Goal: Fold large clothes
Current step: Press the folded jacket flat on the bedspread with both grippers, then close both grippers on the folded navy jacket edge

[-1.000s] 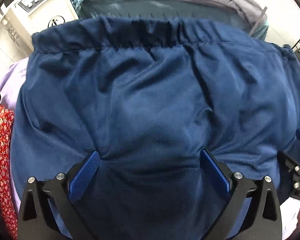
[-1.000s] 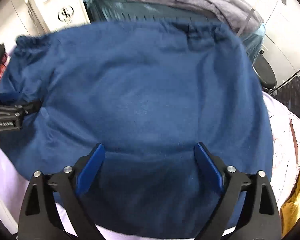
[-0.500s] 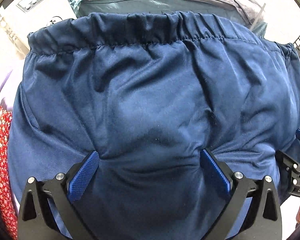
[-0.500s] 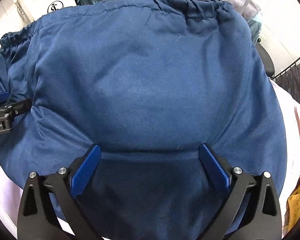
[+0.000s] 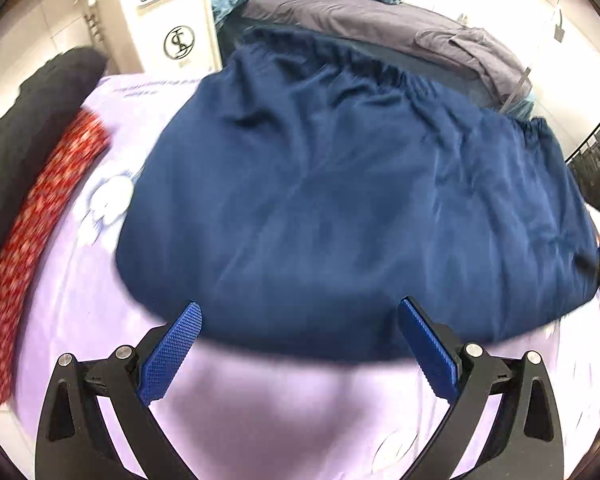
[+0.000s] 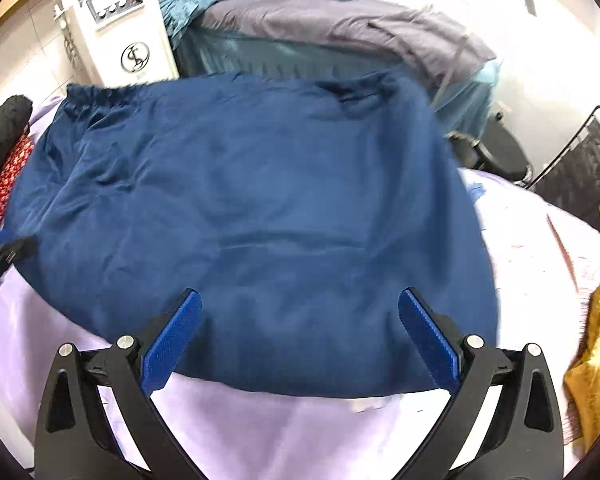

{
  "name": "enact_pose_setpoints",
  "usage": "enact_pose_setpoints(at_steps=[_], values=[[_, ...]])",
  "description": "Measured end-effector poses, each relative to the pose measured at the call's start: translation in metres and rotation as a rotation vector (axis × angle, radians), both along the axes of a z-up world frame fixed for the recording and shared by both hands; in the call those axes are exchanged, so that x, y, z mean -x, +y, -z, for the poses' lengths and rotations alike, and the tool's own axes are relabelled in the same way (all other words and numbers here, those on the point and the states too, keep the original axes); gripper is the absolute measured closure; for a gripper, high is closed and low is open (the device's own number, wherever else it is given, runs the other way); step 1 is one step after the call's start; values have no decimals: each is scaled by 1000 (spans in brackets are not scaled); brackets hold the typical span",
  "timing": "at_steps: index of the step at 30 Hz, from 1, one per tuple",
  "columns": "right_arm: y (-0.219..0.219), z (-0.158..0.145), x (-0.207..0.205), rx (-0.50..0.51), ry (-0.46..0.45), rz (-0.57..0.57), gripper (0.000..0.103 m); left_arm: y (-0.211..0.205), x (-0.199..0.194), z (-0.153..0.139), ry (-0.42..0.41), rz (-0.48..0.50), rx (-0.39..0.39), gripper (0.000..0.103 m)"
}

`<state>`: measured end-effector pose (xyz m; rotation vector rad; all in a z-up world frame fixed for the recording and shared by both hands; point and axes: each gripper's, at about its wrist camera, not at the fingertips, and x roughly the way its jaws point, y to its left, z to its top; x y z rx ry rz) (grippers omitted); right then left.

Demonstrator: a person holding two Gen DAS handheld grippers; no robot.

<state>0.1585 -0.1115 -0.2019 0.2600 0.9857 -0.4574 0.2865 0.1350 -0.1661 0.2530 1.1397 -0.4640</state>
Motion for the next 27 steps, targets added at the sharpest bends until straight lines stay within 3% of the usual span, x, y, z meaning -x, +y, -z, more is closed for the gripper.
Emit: enact_pose_setpoints(at_steps=[3, 7, 13, 22, 27], values=[[-46, 3, 4, -75, -8, 61, 6, 11, 4, 0, 24, 6, -21, 6], [-118, 17, 10, -299, -49, 161, 6, 16, 5, -9, 14, 24, -36, 6], [-191, 59, 12, -542, -17, 225, 6, 17, 9, -21, 21, -13, 0, 6], [-207, 119, 5, -865, -32, 191, 5, 12, 29, -8, 79, 14, -36, 6], [-207, 118, 0, -900, -79, 172, 5, 12, 35, -3, 99, 26, -38, 6]])
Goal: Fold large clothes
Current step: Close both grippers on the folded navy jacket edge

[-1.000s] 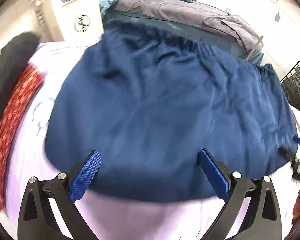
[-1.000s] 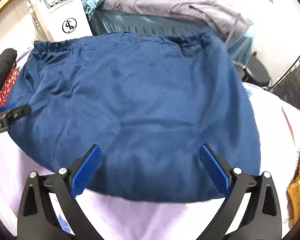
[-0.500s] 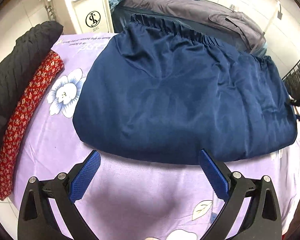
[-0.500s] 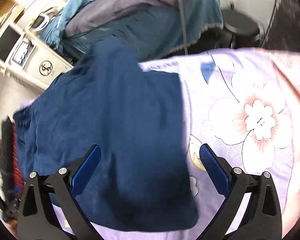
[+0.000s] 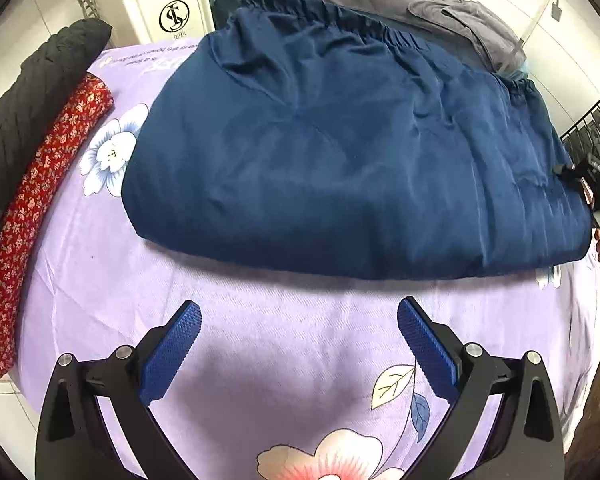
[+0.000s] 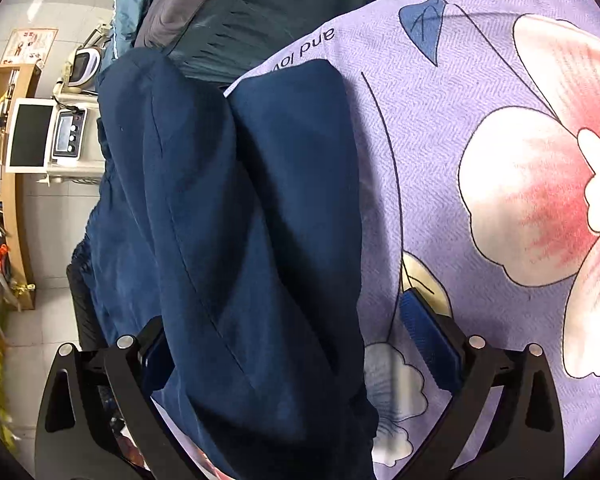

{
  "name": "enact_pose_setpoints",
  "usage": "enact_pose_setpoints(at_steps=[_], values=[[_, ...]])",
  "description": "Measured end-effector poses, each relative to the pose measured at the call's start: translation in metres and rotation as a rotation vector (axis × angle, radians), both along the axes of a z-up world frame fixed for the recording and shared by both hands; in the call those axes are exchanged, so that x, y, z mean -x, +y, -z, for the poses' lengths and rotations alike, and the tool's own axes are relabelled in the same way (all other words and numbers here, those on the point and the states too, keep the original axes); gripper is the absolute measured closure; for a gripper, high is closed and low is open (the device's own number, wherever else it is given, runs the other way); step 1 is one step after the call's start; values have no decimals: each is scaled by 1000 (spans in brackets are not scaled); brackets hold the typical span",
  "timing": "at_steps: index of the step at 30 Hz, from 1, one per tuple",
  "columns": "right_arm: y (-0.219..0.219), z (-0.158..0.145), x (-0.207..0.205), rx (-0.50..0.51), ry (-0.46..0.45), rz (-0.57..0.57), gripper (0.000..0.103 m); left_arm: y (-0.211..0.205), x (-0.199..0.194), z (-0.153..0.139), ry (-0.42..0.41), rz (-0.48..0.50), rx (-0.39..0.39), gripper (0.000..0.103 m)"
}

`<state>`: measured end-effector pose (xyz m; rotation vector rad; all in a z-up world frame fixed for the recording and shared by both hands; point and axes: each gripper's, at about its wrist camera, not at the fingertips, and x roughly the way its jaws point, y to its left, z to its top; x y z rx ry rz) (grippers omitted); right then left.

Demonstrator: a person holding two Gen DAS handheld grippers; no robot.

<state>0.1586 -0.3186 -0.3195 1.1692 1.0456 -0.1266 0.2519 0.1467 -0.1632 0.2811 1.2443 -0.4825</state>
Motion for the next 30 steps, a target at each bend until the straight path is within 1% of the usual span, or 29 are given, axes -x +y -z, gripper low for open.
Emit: enact_pose_setpoints(at_steps=[1, 2, 4, 6, 10, 12, 14, 17, 19, 21, 22, 23, 25, 26, 27, 28, 29, 30], values=[[4, -2, -6, -50, -57, -21, 10, 0, 0, 1, 4, -1, -1, 6], [8, -3, -9, -75, -75, -39, 13, 0, 0, 2, 7, -2, -2, 6], [18, -5, -22, 0, -12, -95, 13, -1, -2, 1, 9, -7, 2, 6], [24, -2, -30, 22, 24, -117, 13, 0, -6, -3, 3, -14, 16, 6], [25, 1, -36, 6, 46, -79, 12, 3, -20, -11, -1, -7, 52, 6], [28, 1, -35, 13, 51, -82, 12, 8, -32, -14, -3, -9, 76, 6], [30, 0, -34, 24, 61, -86, 13, 18, -55, -21, 0, -28, 123, 6], [32, -1, -36, 33, 83, -84, 13, 36, -93, -30, 7, -75, 196, 6], [33, -1, -36, 43, 100, -88, 13, 48, -121, -32, 34, -119, 240, 6], [34, -1, -38, 52, 114, -87, 13, 55, -149, -27, 76, -163, 271, 6], [37, -1, -40, 54, 117, -84, 13, 56, -158, -23, 97, -166, 283, 6], [38, -1, -41, 58, 121, -82, 13, 53, -168, -16, 124, -159, 287, 6], [47, -3, -50, 63, 123, -81, 13, 40, -179, -1, 175, -114, 284, 6], [48, -3, -50, 63, 123, -79, 13, 34, -183, 7, 199, -94, 276, 6], [49, -3, -51, 62, 122, -78, 13, 29, -185, 14, 204, -80, 252, 6], [49, -4, -51, 61, 121, -78, 13, 25, -188, 22, 192, -75, 220, 6], [50, -4, -52, 60, 121, -78, 13, 24, -192, 30, 195, -81, 207, 6], [51, -4, -53, 58, 122, -77, 13, 27, -195, 41, 226, -100, 211, 6]])
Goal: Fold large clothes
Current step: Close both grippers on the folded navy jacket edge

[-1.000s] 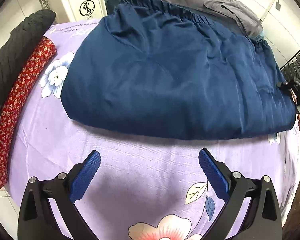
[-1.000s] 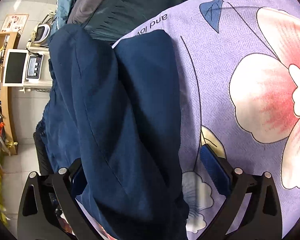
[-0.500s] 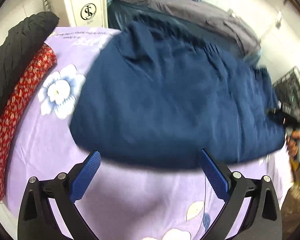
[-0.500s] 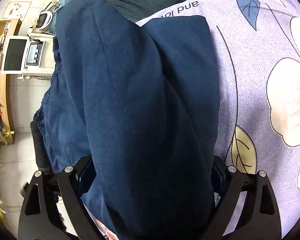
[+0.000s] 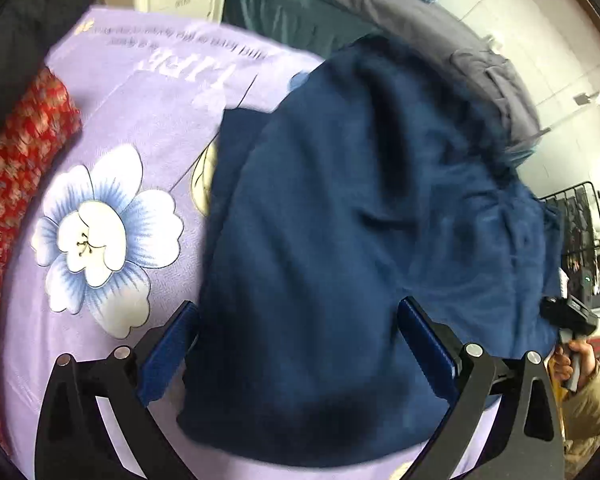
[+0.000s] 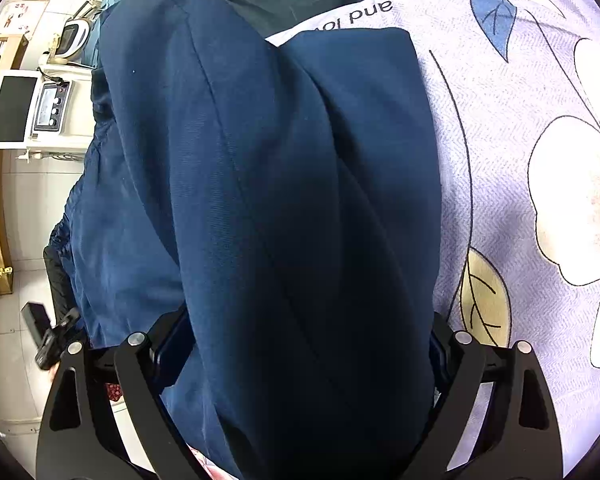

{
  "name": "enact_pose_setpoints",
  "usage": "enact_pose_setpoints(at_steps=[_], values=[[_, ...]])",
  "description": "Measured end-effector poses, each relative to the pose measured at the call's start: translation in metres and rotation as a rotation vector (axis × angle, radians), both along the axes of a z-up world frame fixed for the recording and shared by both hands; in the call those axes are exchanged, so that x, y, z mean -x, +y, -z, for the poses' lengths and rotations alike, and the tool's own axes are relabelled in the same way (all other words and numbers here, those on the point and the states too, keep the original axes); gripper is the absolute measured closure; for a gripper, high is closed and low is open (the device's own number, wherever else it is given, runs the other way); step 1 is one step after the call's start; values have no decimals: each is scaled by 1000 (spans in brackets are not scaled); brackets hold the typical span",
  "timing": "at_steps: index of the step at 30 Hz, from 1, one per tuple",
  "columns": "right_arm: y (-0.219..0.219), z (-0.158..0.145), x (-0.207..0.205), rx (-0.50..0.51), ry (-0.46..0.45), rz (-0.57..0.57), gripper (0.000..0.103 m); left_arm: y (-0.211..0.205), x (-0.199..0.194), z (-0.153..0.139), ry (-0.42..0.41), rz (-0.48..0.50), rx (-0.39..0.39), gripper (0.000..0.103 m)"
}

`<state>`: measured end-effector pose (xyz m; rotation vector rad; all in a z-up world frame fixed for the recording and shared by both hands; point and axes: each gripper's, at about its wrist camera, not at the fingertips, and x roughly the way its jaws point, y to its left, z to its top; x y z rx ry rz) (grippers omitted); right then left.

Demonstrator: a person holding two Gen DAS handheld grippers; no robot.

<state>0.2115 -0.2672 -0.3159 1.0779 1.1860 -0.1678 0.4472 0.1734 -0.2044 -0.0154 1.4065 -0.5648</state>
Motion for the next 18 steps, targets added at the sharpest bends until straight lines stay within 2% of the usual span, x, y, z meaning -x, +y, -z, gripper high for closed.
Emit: enact_pose_setpoints(at_steps=[2, 3, 5, 18], values=[[-5, 1, 5, -7, 0, 3, 13, 8, -4, 20, 68, -37, 20, 5], [-9, 2, 9, -8, -1, 3, 13, 16, -4, 32, 121, -63, 63, 5], [-12, 2, 12, -7, -2, 1, 13, 23, -6, 40, 152, -89, 119, 5], [-19, 6, 16, -2, 4, 0, 9, -33, -28, 39, 150, 38, 72, 7]])
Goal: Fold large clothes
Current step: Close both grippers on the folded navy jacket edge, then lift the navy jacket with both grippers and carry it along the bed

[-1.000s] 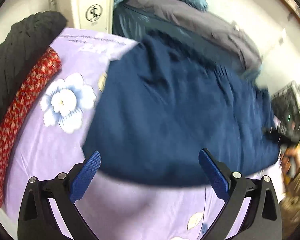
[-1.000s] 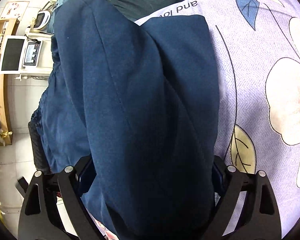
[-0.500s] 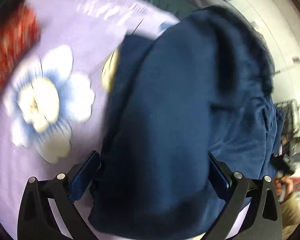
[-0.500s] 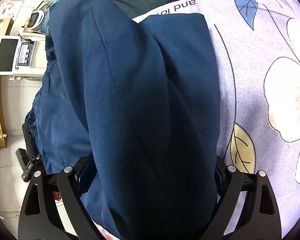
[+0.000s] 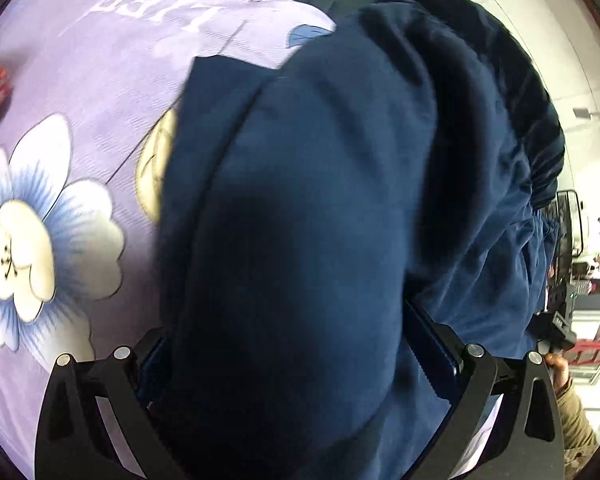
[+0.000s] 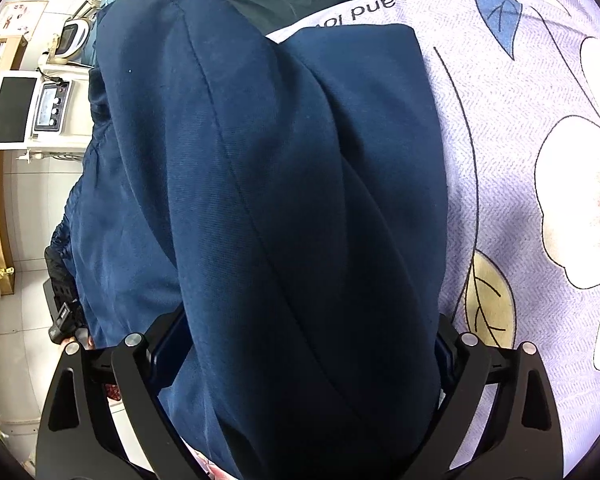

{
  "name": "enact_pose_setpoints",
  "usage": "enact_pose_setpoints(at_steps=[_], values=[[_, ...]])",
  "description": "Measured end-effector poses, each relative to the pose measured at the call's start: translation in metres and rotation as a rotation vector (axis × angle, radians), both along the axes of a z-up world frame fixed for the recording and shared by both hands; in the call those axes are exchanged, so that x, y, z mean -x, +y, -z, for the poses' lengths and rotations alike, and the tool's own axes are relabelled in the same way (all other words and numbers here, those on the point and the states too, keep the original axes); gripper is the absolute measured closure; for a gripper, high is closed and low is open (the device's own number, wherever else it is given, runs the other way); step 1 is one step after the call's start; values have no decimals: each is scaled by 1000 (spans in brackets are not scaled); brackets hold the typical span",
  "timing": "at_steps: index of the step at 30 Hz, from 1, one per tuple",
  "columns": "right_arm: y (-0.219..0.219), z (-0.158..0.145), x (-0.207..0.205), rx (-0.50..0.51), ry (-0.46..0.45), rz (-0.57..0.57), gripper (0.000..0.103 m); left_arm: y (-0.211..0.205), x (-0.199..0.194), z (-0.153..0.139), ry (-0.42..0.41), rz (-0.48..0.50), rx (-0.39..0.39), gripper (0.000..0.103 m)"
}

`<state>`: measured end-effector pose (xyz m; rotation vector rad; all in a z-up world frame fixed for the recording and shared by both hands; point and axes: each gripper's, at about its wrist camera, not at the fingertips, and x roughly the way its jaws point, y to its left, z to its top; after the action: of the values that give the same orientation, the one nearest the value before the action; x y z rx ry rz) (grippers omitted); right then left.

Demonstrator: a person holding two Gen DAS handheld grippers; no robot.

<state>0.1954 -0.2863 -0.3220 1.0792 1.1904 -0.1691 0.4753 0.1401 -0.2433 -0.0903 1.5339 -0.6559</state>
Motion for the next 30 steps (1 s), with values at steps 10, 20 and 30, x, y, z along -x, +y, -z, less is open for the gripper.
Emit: enact_pose_setpoints(at_steps=[10, 20, 30], values=[[23, -24, 3, 144, 18, 54, 43, -7, 16, -31, -41, 4, 32, 57], [68, -97, 36, 218, -120, 74, 79, -6, 50, -108, -126, 87, 175, 79], [157, -156, 141, 159, -174, 66, 81, 51, 126, -152, -84, 173, 246, 80]])
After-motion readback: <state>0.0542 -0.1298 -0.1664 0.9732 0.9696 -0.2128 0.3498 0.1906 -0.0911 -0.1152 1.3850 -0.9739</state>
